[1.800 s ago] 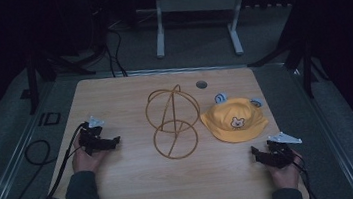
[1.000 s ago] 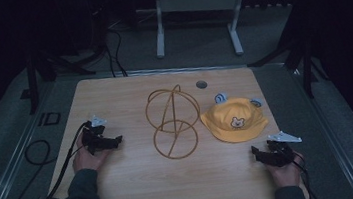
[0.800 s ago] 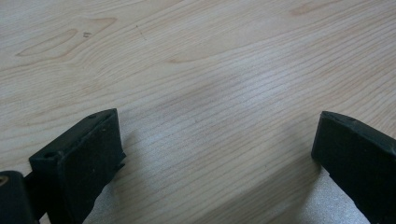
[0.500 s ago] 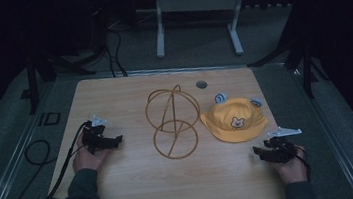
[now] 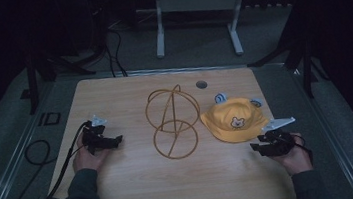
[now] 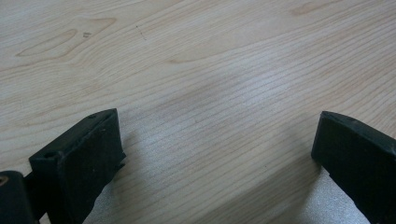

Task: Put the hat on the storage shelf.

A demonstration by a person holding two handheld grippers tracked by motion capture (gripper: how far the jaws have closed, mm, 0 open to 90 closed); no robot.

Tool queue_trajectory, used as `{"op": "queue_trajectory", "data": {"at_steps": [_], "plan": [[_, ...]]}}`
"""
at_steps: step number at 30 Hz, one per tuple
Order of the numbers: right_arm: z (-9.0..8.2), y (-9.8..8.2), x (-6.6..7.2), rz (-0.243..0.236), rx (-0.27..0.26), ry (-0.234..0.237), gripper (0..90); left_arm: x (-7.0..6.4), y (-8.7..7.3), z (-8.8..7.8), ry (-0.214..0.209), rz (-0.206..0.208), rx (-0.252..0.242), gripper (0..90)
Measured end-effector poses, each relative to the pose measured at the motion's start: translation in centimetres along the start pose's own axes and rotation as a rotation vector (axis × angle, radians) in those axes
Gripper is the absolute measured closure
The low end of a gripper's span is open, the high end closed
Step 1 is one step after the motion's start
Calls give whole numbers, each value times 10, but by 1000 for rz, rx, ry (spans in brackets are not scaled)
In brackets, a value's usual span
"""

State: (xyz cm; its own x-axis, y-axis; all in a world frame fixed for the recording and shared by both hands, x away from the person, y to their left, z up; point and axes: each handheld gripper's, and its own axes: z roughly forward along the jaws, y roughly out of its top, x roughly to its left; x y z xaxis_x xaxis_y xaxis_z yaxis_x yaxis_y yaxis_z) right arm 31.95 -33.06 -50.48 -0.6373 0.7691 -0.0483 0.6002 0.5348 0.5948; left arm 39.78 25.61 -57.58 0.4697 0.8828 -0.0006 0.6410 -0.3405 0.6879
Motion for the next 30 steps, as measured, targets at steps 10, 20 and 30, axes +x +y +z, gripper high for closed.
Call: {"op": "queue_trajectory", "data": {"at_steps": [10, 20, 30], "plan": [[-15, 28, -13, -91, 5, 65, 567, 0, 0, 0, 0, 0, 0, 17], [-17, 52, -22, -156, 19, 121, 603, 0, 0, 0, 0, 0, 0, 16], [-23, 76, -27, -197, 10, 138, 639, 0, 0, 0, 0, 0, 0, 17]]}}
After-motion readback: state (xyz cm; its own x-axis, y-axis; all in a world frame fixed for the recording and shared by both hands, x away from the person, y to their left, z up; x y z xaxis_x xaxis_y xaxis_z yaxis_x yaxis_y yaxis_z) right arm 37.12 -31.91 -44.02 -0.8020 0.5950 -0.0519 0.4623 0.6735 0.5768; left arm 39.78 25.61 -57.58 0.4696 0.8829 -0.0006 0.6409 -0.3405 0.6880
